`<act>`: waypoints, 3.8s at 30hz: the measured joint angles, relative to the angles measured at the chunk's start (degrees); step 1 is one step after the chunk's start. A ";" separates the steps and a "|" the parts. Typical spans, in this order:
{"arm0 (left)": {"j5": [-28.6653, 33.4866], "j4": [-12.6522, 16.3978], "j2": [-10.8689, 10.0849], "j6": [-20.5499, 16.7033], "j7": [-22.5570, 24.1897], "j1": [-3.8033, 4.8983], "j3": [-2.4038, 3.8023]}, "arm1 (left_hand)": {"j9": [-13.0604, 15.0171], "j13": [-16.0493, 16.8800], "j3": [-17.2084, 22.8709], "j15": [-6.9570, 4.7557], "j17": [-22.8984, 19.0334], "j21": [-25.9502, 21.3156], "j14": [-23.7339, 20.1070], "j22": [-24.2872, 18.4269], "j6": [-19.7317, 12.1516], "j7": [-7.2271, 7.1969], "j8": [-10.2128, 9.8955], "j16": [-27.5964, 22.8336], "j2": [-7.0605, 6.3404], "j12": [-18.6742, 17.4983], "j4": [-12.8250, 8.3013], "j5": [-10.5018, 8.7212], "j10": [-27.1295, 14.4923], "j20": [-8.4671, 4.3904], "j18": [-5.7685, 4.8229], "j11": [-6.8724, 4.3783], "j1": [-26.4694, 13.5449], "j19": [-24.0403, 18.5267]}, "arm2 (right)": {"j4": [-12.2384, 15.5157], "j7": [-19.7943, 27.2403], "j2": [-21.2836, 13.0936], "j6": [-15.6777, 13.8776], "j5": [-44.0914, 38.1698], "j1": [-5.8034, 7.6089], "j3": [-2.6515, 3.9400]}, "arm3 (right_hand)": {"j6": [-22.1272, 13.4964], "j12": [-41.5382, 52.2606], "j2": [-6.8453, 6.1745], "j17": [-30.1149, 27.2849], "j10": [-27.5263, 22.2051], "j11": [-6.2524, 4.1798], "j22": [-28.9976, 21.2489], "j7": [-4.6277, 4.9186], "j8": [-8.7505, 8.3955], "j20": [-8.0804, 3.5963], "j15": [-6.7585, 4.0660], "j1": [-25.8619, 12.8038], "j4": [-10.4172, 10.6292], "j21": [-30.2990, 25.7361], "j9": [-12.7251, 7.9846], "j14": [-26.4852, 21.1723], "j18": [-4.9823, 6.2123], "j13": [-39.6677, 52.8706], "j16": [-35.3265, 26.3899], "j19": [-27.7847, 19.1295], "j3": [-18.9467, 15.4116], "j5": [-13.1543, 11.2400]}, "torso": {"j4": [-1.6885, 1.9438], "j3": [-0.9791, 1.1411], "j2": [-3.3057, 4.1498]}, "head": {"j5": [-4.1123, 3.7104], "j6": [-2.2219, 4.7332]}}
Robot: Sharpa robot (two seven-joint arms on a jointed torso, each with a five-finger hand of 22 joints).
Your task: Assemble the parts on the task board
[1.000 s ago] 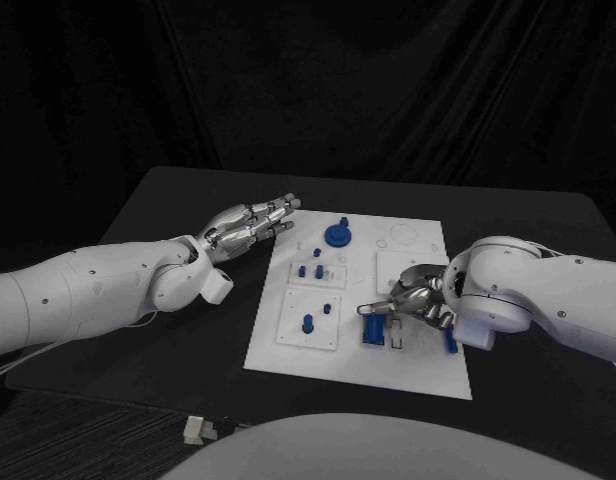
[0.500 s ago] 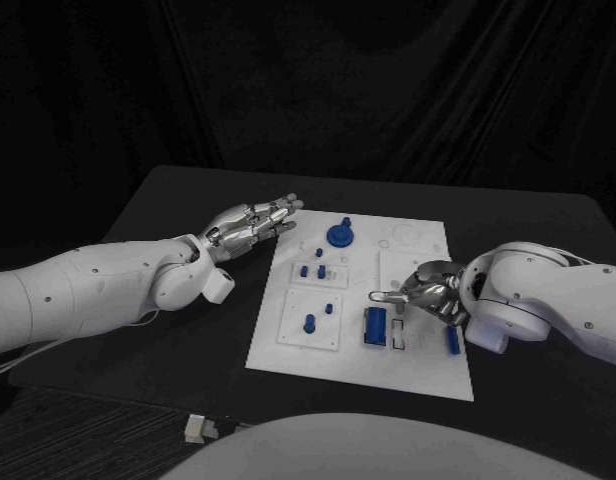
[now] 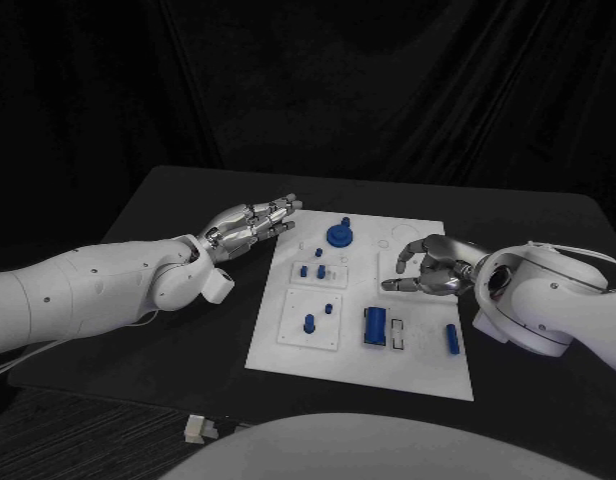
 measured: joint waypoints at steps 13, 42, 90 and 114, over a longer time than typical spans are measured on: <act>0.00 0.02 -0.03 0.00 0.00 -0.01 0.00 | -0.01 0.00 0.16 0.00 0.02 0.00 0.00 -0.01 0.18 0.18 0.00 0.00 0.00 0.00 -0.16 0.00 -0.22 0.00 0.00 0.21 0.00 0.00 | 3.67 6.33 -1.36 -4.61 -20.97 -4.46 -0.03 | -5.93 0.00 -7.21 -0.01 0.01 0.46 0.04 0.66 0.44 0.42 0.35 5.11 3.18 -0.60 -8.67 -0.04 0.00 -0.01 0.00 0.01 5.64 -7.90 | -0.01 0.02 0.00 | -0.01 0.00; 0.00 0.02 0.02 0.26 0.00 -0.08 0.00 | -0.02 0.00 0.32 0.00 -0.02 0.00 0.00 -0.02 0.18 0.18 0.22 0.00 0.20 0.00 -0.32 0.19 -0.01 0.00 0.00 0.41 0.20 0.00 | 2.74 0.64 0.93 -2.52 -32.42 -8.97 -0.02 | -9.56 0.00 -13.31 -0.02 0.10 1.14 0.02 1.46 9.74 1.22 0.88 0.66 5.17 -4.72 -9.52 0.06 0.93 -0.02 -1.55 0.00 5.00 -12.07 | 0.01 -0.01 -0.02 | -0.22 0.00; 0.00 -0.11 0.06 1.04 0.00 -0.14 0.00 | -0.03 0.00 0.31 -0.01 -0.02 0.00 0.00 -0.03 0.38 0.39 0.22 0.00 0.19 0.00 -0.31 0.40 -0.02 0.00 0.00 0.40 0.19 0.00 | 3.31 2.13 0.69 -1.39 -33.10 -9.82 -0.03 | -11.68 0.00 -8.69 -0.03 -0.08 0.50 0.00 0.97 23.87 0.80 0.44 -0.99 2.97 -5.26 -15.01 0.06 0.91 -0.03 -1.73 0.01 11.97 43.74 | 0.01 -0.01 -0.02 | -0.13 0.00; 0.00 -0.22 0.14 1.22 0.00 -0.18 0.00 | -0.03 0.00 0.31 -0.01 0.00 0.00 0.00 -0.03 0.38 0.39 0.22 0.00 0.19 0.00 -0.31 0.39 -0.02 0.00 0.00 0.40 0.19 0.00 | 3.54 1.46 0.65 1.46 -33.16 -9.83 0.01 | -14.64 0.00 -8.39 -0.04 0.00 1.43 0.04 1.89 14.90 1.25 1.13 -4.30 4.62 -6.25 -26.29 0.11 0.91 -0.03 -0.67 0.03 15.49 35.41 | 0.02 0.00 -0.01 | -0.20 0.00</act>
